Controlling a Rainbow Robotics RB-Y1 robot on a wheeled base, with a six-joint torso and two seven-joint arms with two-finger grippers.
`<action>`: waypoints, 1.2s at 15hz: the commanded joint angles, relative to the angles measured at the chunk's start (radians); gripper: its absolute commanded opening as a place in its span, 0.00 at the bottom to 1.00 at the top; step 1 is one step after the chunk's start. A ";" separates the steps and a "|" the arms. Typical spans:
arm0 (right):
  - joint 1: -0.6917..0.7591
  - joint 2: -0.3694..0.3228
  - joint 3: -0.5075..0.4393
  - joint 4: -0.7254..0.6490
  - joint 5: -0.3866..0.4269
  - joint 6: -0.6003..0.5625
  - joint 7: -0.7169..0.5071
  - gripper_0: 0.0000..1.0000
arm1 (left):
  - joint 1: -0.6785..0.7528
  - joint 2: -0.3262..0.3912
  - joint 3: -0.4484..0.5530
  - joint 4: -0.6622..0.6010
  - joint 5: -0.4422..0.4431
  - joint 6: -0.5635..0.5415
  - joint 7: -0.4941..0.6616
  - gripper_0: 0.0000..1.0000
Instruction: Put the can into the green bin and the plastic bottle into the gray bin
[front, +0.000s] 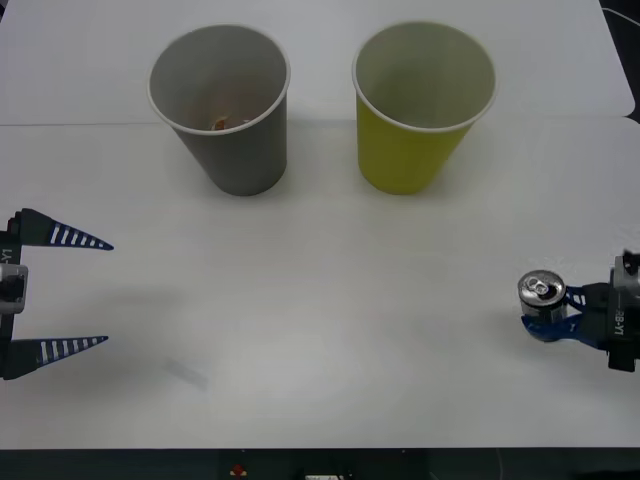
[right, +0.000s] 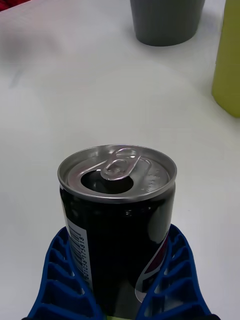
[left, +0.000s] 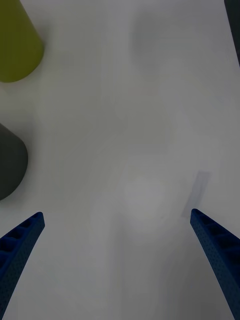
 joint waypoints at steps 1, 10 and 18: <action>0.002 0.028 -0.068 -0.102 0.116 0.003 -0.212 0.00 | 0.000 0.000 0.000 0.000 0.000 0.000 0.000 1.00; -0.070 0.062 -0.174 -0.401 0.377 -0.061 -0.881 0.00 | 0.000 0.000 0.000 0.000 0.000 0.000 0.000 1.00; -0.308 0.007 -0.168 -0.415 0.387 -0.172 -1.211 0.00 | 0.000 0.000 0.000 0.000 0.000 0.000 0.000 1.00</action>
